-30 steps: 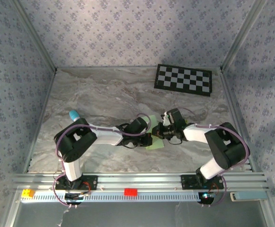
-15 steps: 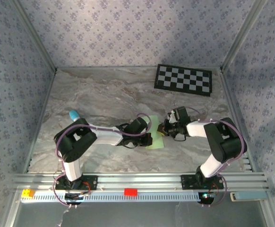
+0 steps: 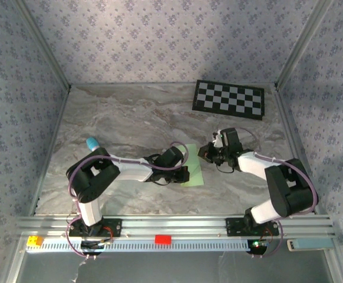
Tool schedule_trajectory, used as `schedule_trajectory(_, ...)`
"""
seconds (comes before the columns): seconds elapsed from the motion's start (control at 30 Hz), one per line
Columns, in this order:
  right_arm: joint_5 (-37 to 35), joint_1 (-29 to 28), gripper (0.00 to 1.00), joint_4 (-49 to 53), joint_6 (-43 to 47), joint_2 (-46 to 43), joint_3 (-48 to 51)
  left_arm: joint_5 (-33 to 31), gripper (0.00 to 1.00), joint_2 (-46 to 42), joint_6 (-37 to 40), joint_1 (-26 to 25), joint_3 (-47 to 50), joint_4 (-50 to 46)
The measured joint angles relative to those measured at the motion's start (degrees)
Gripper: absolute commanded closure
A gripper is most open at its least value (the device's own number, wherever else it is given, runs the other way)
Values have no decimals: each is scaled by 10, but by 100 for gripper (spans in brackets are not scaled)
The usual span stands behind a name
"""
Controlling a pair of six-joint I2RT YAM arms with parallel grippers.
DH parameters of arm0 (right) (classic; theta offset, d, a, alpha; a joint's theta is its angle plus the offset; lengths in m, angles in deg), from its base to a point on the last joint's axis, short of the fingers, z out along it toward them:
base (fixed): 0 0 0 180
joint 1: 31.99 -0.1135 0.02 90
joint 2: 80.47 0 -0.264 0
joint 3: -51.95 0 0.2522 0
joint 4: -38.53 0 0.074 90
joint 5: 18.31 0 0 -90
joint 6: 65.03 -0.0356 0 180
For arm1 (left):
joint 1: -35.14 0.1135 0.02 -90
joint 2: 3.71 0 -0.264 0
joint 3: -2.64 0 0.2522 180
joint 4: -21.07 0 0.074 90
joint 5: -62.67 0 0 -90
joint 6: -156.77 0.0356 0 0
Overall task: Fold a paper plane with a square sheet of paper (pick it up from the middle)
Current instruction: Fold the triangle a second time at the center of the table.
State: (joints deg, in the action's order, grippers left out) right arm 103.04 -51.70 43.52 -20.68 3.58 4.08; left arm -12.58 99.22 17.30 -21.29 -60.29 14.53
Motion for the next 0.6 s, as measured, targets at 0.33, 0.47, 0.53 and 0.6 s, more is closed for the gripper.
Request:
schedule_trajectory(0.33,5,-46,98,0,3,64,7,0,100,-2,4,0,0,-4)
schedule_trajectory(0.47,4,-41,100,-15,1,78,21,0,94,-7,3,0,0,-13)
schedule_trajectory(0.53,9,-40,100,-30,0,81,25,1,92,-10,-3,1,0,-18)
schedule_trajectory(0.6,12,-39,100,-43,0,83,28,5,91,-16,-10,1,0,-24)
